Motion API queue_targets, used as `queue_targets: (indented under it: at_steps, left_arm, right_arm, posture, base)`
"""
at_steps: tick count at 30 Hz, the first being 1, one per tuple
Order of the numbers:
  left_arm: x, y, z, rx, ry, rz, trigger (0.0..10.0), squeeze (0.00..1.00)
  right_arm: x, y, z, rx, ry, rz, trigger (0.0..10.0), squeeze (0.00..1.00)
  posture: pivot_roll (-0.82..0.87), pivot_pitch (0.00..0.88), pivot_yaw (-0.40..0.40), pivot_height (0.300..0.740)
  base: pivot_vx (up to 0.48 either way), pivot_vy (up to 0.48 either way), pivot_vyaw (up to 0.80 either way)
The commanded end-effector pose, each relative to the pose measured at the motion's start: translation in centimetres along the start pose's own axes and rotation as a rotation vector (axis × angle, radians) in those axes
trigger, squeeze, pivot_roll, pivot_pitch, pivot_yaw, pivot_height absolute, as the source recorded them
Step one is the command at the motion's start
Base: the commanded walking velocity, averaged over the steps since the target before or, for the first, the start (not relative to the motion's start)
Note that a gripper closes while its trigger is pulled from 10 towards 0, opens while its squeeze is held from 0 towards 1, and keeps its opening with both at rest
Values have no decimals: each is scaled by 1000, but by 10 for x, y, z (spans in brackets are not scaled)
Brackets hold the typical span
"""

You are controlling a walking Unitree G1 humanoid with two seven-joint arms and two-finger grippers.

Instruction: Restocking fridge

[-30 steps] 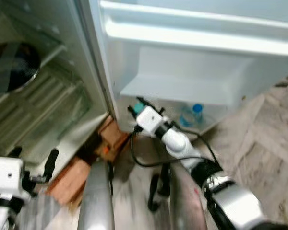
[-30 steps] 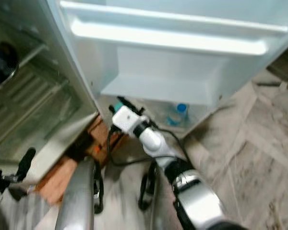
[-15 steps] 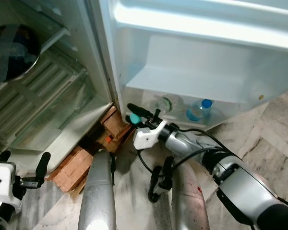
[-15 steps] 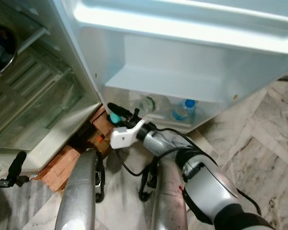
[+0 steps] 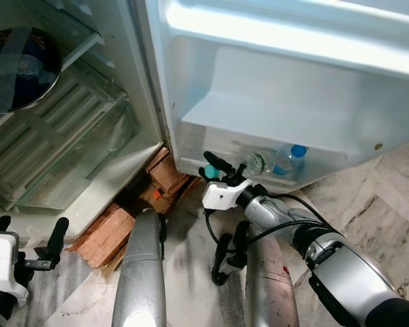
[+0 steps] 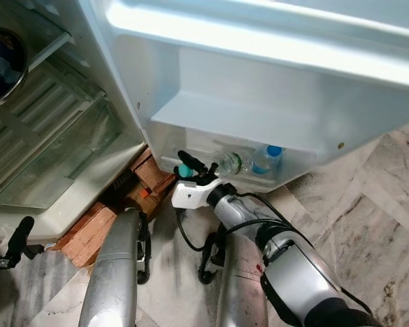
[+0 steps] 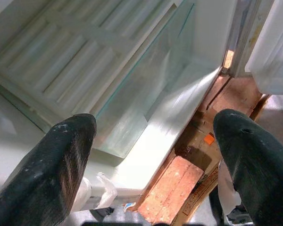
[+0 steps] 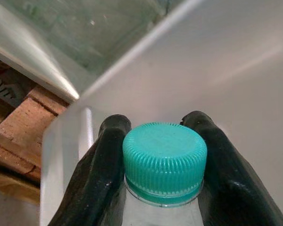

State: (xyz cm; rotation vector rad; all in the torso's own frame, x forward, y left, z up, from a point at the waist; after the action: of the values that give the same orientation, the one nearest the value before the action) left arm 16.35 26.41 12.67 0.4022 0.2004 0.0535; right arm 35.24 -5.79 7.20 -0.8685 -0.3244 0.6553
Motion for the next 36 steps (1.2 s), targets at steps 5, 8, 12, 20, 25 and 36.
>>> queue_targets:
  at_steps: [5,8,12,20,25,36]
  left_arm:
    - [-6,3,-4,18,32,-5,10000,0]
    - [-6,4,-3,17,33,-1,10000,0]
    - [-2,3,-5,12,36,-4,10000,0]
    - [11,0,-6,6,19,-8,10000,0]
    - [18,1,-6,4,8,0,10000,0]
    - [45,-1,-12,4,-18,7,10000,0]
  right_arm:
    - [-17,11,-23,95,126,3,10000,0]
    - [-22,2,-35,143,189,-37,10000,0]
    - [-30,-17,-55,249,309,-138,10000,0]
    - [-48,-51,-84,466,444,-337,10000,1000]
    - [-46,-61,-82,511,423,-374,10000,1000]
    - [-26,-95,-58,499,259,-435,10000,1000]
  posture:
    - [433,482,-20,645]
    - [429,482,-20,645]
    - [407,472,-25,645]
    - [390,448,-25,645]
    - [381,432,-28,645]
    - [337,351,-36,645]
  base:
    - [0,0,0]
    - [0,0,0]
    - [0,0,0]
    - [0,0,0]
    - [0,0,0]
    - [0,0,0]
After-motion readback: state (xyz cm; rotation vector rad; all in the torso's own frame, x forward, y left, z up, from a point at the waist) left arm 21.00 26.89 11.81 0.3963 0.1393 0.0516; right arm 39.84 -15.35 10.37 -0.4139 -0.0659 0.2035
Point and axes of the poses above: a point about 5 cm out from each wrist's last joint towards the gripper, its own x axis pointing out of the wrist towards the gripper, its own z axis along the axis of the wrist's last joint, y = z × x, the point moved 4 cm from there along x, pointing out of the wrist towards the gripper, and after that the axes turned 9 degrees about x, right-handed, at the moved point
